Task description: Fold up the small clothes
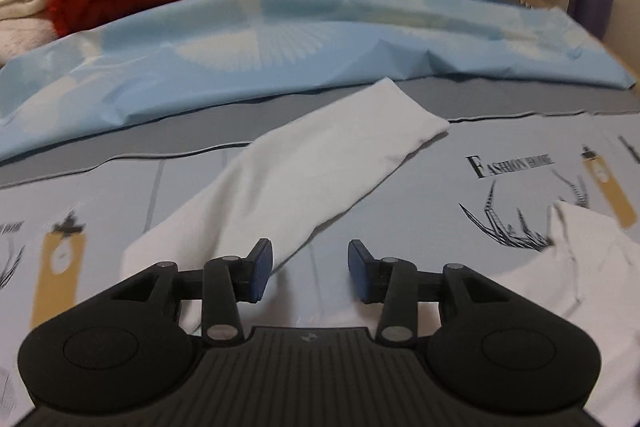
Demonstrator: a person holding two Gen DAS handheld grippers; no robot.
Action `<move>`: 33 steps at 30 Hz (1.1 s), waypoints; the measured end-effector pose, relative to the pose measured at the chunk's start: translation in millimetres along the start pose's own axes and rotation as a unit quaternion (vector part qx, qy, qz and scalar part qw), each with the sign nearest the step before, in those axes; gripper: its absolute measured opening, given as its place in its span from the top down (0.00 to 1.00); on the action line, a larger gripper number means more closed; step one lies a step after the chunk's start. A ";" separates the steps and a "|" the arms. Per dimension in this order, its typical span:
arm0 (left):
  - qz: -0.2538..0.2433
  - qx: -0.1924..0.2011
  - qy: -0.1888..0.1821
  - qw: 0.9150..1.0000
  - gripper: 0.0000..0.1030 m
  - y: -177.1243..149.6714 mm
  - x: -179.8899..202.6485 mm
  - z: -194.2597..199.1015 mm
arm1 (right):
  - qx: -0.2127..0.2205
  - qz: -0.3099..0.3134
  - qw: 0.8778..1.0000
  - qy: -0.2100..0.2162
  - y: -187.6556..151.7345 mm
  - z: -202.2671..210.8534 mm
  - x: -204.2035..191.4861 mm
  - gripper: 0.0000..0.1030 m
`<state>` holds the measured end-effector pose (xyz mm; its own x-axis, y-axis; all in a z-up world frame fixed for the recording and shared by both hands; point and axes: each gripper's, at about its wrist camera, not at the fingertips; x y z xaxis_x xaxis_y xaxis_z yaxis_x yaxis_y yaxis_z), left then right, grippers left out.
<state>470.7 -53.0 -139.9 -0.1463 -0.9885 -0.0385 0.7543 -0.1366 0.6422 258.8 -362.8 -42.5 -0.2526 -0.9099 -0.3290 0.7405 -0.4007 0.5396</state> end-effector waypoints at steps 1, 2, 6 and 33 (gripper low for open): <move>-0.009 -0.002 0.004 1.000 0.55 3.6 5.1 -9.4 | -0.002 -0.001 1.000 -0.002 0.4 -1.5 2.3 0.63; -0.016 -0.005 0.009 1.000 0.55 5.3 7.8 -15.2 | -0.004 -0.002 1.000 -0.003 0.8 -2.6 4.0 0.63; -0.049 -0.026 0.035 0.998 0.93 12.4 11.6 -39.4 | -0.007 0.005 1.000 -0.010 1.1 -6.9 3.9 0.63; 0.144 0.089 0.042 0.985 0.98 -124.0 -258.8 204.9 | -0.026 0.019 0.999 0.003 -21.5 -1.3 -35.7 0.63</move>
Point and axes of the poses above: each gripper's, at about its wrist camera, not at the fingertips, and z roughly against the way its jaws point, x to its right, y to its top, and after that the axes turned 3 degrees about z, right-handed
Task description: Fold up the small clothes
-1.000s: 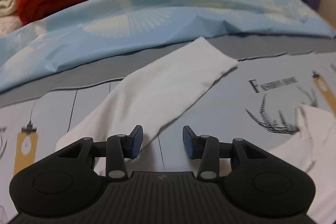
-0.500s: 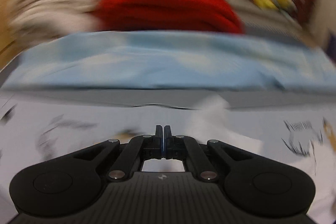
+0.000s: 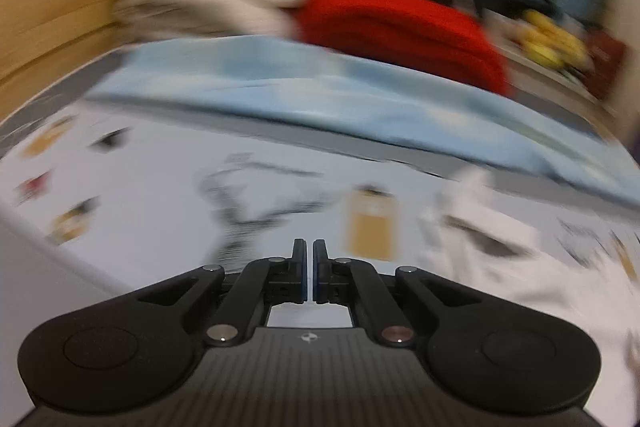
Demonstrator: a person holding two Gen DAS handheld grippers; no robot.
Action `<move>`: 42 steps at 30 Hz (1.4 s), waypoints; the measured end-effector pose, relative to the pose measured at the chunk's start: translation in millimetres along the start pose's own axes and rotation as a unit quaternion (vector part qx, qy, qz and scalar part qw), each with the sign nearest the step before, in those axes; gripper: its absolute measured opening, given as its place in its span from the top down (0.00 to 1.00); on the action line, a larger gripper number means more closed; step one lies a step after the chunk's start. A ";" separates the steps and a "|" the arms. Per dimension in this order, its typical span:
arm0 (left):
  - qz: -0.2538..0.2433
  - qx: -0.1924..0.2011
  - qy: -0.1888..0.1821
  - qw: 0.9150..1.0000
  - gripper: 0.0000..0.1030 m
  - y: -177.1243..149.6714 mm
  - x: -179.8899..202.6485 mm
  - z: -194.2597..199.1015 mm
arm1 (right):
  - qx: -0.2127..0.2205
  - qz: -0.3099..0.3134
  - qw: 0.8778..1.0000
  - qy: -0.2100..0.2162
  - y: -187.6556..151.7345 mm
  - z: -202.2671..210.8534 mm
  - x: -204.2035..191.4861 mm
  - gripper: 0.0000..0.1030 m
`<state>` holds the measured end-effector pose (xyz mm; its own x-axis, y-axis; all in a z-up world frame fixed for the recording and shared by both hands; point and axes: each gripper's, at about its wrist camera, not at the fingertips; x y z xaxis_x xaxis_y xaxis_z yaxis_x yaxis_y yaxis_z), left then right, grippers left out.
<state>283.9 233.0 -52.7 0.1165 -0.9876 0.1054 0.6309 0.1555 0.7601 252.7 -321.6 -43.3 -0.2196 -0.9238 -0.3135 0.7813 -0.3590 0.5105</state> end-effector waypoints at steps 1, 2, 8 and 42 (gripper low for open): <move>-0.030 0.002 -0.017 0.999 0.96 -1.8 20.8 -5.1 | -0.002 0.000 1.000 0.001 -1.2 -0.2 -0.6 0.63; -0.064 0.003 -0.031 0.997 0.96 -3.6 44.3 -12.7 | -0.003 0.001 1.000 0.002 -1.6 -0.2 -1.2 0.63; -0.202 -0.008 -0.062 0.977 0.65 -18.6 164.3 -81.8 | -0.006 0.005 1.000 -0.001 0.8 -5.2 2.0 0.63; 0.206 0.006 0.293 0.934 1.00 -5.5 -237.3 36.1 | -0.018 0.012 1.000 0.019 8.7 -5.9 1.3 0.63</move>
Point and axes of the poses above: each gripper's, at about its wrist camera, not at the fingertips, and z roughly against the way its jaws point, x to its right, y to its top, and after that the axes turned 3 degrees about z, right-handed
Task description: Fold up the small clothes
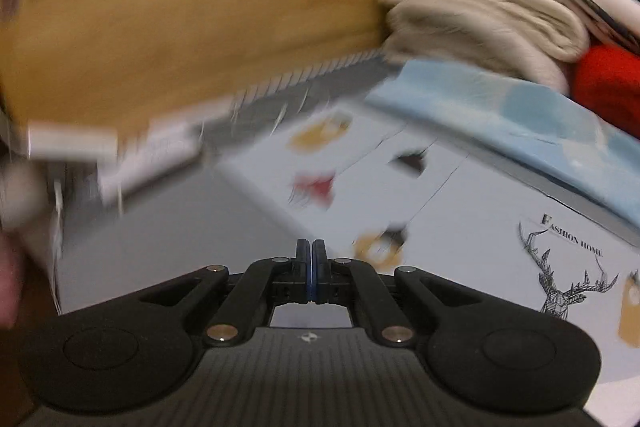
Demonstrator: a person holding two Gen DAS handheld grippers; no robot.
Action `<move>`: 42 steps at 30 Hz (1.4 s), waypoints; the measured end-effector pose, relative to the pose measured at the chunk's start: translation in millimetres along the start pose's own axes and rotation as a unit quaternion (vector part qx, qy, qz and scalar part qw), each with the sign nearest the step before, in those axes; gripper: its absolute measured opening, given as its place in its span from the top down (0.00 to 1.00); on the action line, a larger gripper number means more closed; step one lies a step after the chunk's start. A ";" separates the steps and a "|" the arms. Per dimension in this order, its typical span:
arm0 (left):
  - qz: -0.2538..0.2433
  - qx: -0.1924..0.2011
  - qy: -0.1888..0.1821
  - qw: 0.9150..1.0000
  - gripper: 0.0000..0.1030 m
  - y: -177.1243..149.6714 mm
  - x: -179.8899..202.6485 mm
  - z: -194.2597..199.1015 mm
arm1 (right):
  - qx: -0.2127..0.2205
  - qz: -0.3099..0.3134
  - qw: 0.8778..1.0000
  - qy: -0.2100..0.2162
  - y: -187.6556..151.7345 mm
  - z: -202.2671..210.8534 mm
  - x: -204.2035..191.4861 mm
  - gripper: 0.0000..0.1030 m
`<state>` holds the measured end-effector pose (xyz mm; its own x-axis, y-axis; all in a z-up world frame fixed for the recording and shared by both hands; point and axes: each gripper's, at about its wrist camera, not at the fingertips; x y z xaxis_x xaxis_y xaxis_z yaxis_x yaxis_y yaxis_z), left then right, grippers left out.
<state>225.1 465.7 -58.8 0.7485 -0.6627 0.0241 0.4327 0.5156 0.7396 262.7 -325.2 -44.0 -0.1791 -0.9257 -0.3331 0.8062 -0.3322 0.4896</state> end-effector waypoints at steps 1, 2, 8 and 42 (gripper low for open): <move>0.047 -0.031 -0.008 0.998 1.00 -3.1 -20.3 -6.1 | -0.001 -0.001 1.000 -0.001 -0.1 -0.7 0.7 0.63; 0.082 -0.044 -0.007 0.996 0.99 -7.7 -35.4 -7.1 | -0.003 -0.001 1.000 -0.003 -0.2 -1.4 1.7 0.63; 0.092 -0.067 -0.072 0.991 0.53 -29.0 -32.7 1.2 | -0.005 -0.003 1.000 -0.009 -0.6 -3.6 3.6 0.63; -0.247 -0.083 -0.065 0.963 0.47 -108.9 95.4 13.6 | 0.009 -0.029 0.999 -0.027 13.5 -5.6 23.3 0.63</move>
Point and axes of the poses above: each gripper's, at about its wrist camera, not at the fingertips, and z roughly against the way its jaws point, x to its right, y to its top, and after that the axes turned 3 degrees about z, right-handed
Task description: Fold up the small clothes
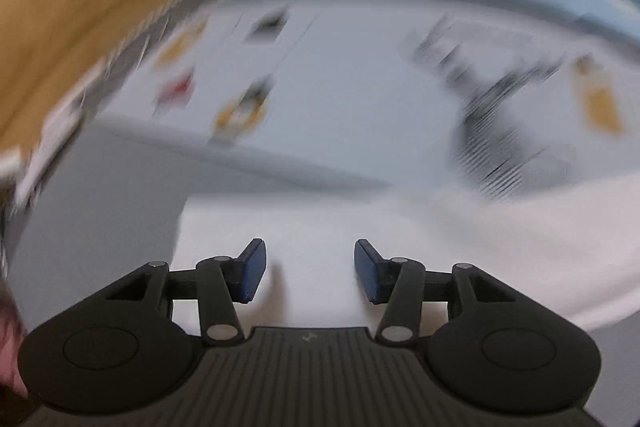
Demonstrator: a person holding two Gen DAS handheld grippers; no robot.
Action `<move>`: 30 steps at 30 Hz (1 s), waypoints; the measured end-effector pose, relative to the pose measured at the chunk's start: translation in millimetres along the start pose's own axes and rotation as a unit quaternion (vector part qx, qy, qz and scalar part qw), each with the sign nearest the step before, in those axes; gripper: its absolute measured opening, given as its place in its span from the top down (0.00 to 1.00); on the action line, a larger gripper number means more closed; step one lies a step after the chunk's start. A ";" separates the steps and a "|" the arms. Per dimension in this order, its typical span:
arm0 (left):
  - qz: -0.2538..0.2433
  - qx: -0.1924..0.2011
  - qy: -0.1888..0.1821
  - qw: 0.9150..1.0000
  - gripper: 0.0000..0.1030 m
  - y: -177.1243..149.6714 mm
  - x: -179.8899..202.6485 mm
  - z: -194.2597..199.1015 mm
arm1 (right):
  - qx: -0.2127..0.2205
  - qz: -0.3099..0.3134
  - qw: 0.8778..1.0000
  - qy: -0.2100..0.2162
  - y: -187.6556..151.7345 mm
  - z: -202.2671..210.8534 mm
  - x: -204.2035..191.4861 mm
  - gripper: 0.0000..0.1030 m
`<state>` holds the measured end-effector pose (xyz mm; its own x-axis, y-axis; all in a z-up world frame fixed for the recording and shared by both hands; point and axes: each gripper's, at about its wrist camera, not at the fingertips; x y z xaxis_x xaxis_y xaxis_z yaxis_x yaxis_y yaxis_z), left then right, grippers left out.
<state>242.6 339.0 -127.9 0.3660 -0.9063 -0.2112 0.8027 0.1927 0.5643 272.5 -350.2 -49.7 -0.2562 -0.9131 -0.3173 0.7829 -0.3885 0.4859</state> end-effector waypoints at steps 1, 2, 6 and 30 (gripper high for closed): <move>0.000 0.013 -0.025 1.000 0.47 9.1 14.0 12.4 | 0.007 -0.009 1.000 -0.005 4.7 1.9 7.8 0.63; -0.003 0.024 -0.055 0.998 0.47 19.1 31.2 25.1 | 0.015 -0.021 1.000 -0.011 9.0 4.0 15.8 0.63; -0.054 0.054 -0.175 0.982 0.47 46.4 119.2 65.8 | 0.030 -0.059 0.997 -0.030 14.1 7.0 37.6 0.63; -0.032 0.059 -0.270 0.961 0.99 91.4 272.7 -5.8 | 0.004 -0.055 0.998 -0.004 12.0 -2.7 35.9 0.63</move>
<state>418.5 111.6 -138.5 -0.0056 -0.9840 0.1778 0.7454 0.1144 0.6567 274.3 -387.3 -57.4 -0.3449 -0.8659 -0.3621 0.7451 -0.4873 0.4555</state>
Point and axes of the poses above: each gripper's, at about its wrist camera, not at the fingertips, and z roughly against the way its jaws point, x to its right, y to its top, and after that the axes turned 3 degrees about z, right-handed
